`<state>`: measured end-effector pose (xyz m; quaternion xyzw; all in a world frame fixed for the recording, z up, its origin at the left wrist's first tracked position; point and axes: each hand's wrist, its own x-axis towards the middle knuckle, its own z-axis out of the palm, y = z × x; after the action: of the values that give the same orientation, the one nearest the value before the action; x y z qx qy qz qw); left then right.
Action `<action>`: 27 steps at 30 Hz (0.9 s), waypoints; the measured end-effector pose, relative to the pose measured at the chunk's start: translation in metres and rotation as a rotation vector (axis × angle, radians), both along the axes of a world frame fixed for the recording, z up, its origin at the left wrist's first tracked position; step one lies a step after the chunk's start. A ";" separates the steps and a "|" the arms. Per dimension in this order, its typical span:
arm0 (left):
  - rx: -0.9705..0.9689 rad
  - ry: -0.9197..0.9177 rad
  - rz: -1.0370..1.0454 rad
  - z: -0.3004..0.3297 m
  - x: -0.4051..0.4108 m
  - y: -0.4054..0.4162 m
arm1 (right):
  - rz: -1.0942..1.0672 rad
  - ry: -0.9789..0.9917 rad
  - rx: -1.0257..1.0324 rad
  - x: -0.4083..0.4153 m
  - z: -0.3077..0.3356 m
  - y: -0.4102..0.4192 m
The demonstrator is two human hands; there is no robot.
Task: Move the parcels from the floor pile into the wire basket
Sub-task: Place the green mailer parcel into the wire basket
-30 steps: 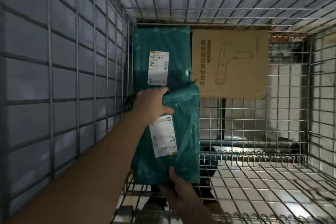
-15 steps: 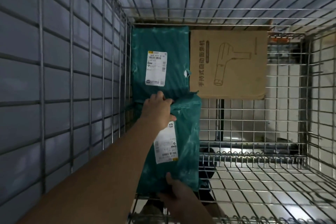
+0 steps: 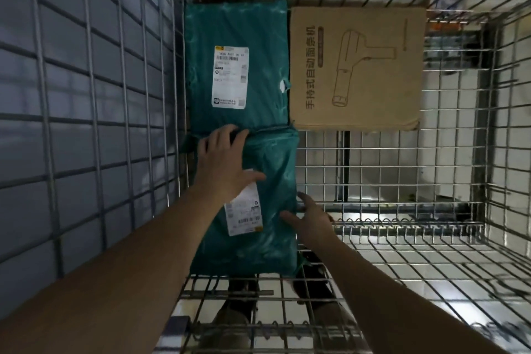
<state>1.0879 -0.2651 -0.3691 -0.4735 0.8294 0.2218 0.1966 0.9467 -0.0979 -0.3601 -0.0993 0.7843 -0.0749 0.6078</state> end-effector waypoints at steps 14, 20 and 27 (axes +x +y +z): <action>0.187 -0.263 -0.111 0.155 -0.004 0.001 | 0.368 0.097 -0.069 -0.062 0.125 -0.003; 0.109 -0.255 -0.193 0.401 -0.005 -0.035 | 0.421 0.331 -0.136 -0.157 0.388 0.032; -0.095 -0.083 -0.443 0.670 -0.084 0.003 | 0.330 0.707 -0.194 -0.214 0.665 0.125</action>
<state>1.0043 -0.2624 0.3013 -0.2975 0.9138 0.1142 0.2519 0.7322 0.0269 0.3054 -0.3003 0.9080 -0.0113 0.2920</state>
